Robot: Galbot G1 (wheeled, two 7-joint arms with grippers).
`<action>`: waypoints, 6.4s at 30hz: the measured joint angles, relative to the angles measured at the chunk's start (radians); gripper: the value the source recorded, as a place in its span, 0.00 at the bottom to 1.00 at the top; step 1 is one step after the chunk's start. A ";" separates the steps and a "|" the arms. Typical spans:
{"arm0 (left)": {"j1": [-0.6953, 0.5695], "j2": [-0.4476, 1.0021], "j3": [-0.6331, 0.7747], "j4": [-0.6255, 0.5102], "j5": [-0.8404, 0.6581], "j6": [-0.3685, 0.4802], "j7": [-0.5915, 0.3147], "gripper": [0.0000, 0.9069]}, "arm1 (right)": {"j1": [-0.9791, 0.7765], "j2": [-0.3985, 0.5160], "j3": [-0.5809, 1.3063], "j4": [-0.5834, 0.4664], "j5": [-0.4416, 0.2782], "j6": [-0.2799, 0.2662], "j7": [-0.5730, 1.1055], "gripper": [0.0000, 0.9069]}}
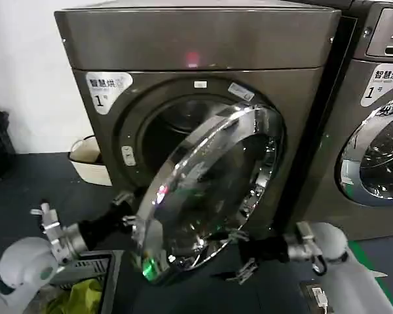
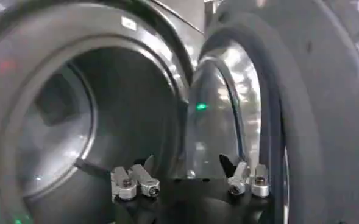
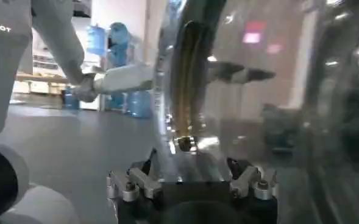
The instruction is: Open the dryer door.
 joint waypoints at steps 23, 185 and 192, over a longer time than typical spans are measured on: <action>-0.106 -0.049 0.194 -0.049 0.056 -0.007 0.042 1.00 | -0.273 0.170 0.760 0.041 0.115 0.035 0.280 1.00; -0.260 0.191 0.441 0.001 0.329 0.134 -0.273 1.00 | -0.461 0.097 1.475 0.335 -0.161 -0.103 1.330 1.00; -0.187 0.324 0.357 0.029 0.230 0.217 -0.282 1.00 | -0.441 0.097 1.520 0.322 -0.195 -0.096 1.333 1.00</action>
